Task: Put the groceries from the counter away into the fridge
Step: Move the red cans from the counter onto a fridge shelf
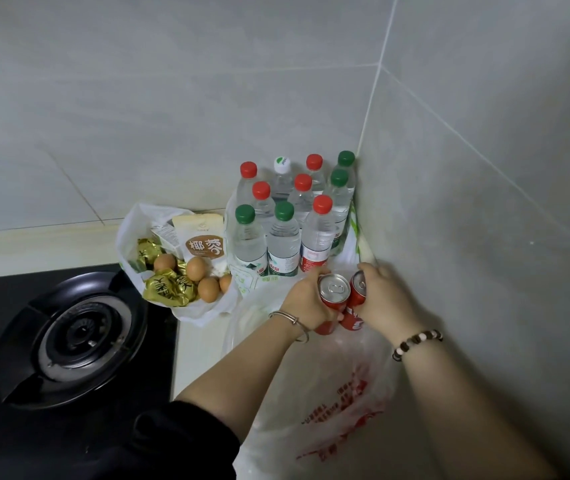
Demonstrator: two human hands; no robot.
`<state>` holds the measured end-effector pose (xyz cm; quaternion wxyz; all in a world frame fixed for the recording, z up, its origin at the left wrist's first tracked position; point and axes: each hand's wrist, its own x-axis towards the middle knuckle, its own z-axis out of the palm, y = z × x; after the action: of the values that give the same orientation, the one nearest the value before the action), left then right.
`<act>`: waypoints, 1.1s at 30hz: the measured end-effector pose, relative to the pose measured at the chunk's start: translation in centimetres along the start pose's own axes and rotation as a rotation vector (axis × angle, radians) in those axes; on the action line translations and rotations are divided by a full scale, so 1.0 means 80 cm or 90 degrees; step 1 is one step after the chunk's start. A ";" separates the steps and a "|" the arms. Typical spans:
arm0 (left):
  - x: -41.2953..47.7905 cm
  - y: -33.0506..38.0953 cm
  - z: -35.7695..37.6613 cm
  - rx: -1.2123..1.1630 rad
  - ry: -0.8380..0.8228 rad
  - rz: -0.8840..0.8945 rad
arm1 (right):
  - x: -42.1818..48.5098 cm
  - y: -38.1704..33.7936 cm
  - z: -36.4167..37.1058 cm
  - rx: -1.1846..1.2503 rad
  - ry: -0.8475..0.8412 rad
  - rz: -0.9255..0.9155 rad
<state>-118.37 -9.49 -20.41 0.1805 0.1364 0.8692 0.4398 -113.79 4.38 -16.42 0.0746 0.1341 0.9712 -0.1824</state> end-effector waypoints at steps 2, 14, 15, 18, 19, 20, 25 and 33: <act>-0.001 -0.002 -0.002 -0.001 0.010 0.005 | 0.000 -0.002 -0.002 0.015 0.014 -0.008; -0.046 -0.003 -0.048 -0.050 0.085 0.016 | -0.028 -0.035 -0.017 0.074 0.071 -0.074; -0.052 -0.003 -0.055 -0.056 0.096 0.018 | -0.032 -0.042 -0.020 0.089 0.080 -0.078; -0.067 -0.006 -0.074 -0.087 0.142 0.015 | -0.041 -0.061 -0.031 0.118 0.096 -0.108; -0.074 -0.006 -0.082 -0.099 0.161 0.015 | -0.043 -0.069 -0.035 0.132 0.099 -0.125; -0.081 -0.006 -0.089 -0.109 0.178 0.015 | -0.046 -0.078 -0.038 0.144 0.103 -0.143; -0.122 -0.001 -0.133 -0.185 0.250 0.011 | -0.063 -0.130 -0.054 0.223 0.120 -0.192; -0.239 -0.019 -0.197 -0.302 0.427 -0.017 | -0.100 -0.227 -0.046 0.416 0.038 -0.352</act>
<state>-108.16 -29.23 -9.29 -0.0809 -0.0714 0.7558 0.6459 -111.71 -12.43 -5.39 -0.0514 -0.1095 0.8634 -0.4898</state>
